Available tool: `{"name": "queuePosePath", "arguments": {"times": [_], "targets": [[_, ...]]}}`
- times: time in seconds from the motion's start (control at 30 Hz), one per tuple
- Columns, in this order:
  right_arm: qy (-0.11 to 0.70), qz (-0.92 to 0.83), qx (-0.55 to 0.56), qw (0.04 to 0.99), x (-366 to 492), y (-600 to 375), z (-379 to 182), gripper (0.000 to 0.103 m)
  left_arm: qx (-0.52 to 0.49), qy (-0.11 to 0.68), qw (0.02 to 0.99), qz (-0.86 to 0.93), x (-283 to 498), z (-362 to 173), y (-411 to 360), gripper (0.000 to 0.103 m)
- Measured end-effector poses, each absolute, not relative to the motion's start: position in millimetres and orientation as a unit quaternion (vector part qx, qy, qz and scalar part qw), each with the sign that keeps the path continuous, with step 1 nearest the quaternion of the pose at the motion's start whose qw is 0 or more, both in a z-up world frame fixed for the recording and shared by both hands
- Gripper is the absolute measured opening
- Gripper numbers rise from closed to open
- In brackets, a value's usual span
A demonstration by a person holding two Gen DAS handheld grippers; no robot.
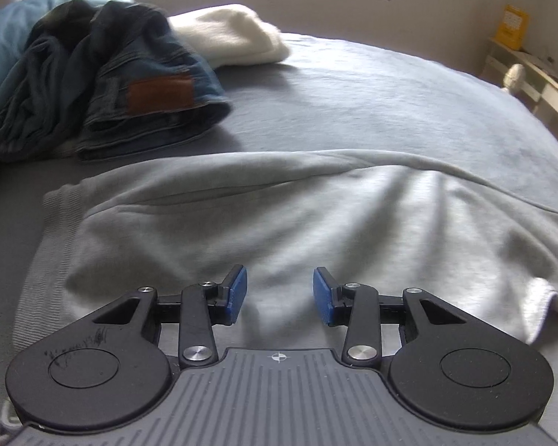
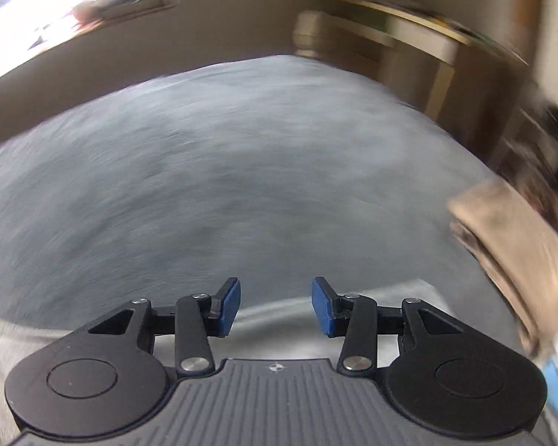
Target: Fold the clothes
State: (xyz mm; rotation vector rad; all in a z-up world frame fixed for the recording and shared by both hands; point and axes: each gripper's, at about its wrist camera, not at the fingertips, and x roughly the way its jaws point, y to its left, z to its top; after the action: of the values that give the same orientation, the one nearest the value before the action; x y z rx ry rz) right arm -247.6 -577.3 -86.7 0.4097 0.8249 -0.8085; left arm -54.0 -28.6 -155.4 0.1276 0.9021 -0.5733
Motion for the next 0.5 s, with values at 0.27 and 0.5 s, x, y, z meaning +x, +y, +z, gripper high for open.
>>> {"name": "queuePosePath", "arguments": {"times": [0.27,0.5], "targets": [[0.306,-0.467,0.381,0.737,-355,-667,-127,0.049,0.068,0.434,0.843,-0.310,-80,-149,-63,0.039],[0.271,-0.401,0.515,0.708,-351,-713,-158,0.062,0.088,0.448,0.834,-0.311,-97,-149,-78,0.039]]}}
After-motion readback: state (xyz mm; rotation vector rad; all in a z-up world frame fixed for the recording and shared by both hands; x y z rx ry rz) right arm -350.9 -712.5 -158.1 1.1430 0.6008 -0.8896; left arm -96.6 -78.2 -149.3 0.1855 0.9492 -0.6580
